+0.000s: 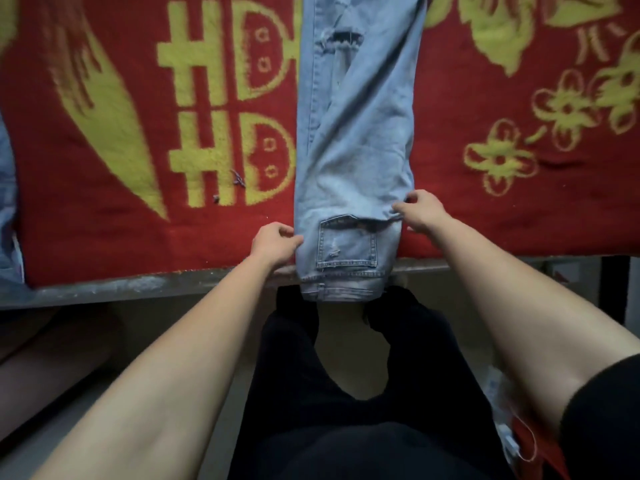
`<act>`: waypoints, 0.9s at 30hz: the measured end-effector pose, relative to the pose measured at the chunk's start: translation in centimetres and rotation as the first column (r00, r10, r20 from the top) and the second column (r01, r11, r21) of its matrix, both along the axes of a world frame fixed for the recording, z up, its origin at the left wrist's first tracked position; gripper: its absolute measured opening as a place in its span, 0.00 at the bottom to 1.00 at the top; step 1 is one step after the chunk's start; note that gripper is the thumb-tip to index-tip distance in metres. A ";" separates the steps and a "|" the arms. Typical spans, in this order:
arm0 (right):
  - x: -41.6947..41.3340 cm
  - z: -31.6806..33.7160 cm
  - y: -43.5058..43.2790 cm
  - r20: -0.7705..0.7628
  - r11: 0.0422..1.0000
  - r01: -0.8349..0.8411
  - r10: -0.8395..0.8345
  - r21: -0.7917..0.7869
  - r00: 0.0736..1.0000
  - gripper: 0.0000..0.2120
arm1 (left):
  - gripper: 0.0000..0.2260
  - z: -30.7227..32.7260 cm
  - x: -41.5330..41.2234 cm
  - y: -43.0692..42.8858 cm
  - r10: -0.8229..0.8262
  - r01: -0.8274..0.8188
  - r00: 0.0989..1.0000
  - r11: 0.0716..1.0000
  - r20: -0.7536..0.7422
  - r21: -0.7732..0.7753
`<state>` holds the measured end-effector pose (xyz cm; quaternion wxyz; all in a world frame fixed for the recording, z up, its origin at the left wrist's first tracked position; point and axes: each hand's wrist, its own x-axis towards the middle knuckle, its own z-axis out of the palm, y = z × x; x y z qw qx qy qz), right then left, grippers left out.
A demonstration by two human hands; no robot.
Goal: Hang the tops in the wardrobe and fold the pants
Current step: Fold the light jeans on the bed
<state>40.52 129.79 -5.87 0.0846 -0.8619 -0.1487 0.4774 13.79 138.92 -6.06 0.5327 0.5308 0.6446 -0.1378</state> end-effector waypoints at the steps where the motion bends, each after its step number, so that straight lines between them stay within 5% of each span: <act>1: 0.5 0.5 1.0 0.012 0.999 0.030 -0.031 0.028 0.999 0.21 | 0.13 0.3 0.8 1.6 0.007 -0.008 1.000 0.999 0.023 0.033; 7: 4.2 0.1 10.3 0.126 0.965 0.017 -0.051 0.262 0.991 0.21 | 0.15 -0.1 8.1 10.1 -0.107 0.067 0.990 0.932 0.093 0.357; 12: 7.9 -2.6 19.4 0.150 0.883 0.069 -0.155 0.463 0.976 0.16 | 0.17 -3.4 15.2 14.3 -0.123 0.053 0.984 0.895 0.131 0.443; 19: 15.2 -4.7 31.5 0.441 0.819 -0.191 -0.082 0.540 0.894 0.18 | 0.17 -7.6 20.7 18.1 -0.076 0.027 0.970 0.977 0.229 0.211; 24: 19.2 -8.1 34.1 0.415 0.928 -0.030 -0.137 0.371 0.899 0.34 | 0.13 -9.0 20.9 18.8 0.127 -0.160 0.946 0.983 0.297 0.092; 27: 20.5 -9.2 34.6 0.462 0.941 -0.024 -0.144 0.339 0.875 0.21 | 0.12 -9.5 21.2 19.0 0.178 -0.208 0.929 0.976 0.323 0.060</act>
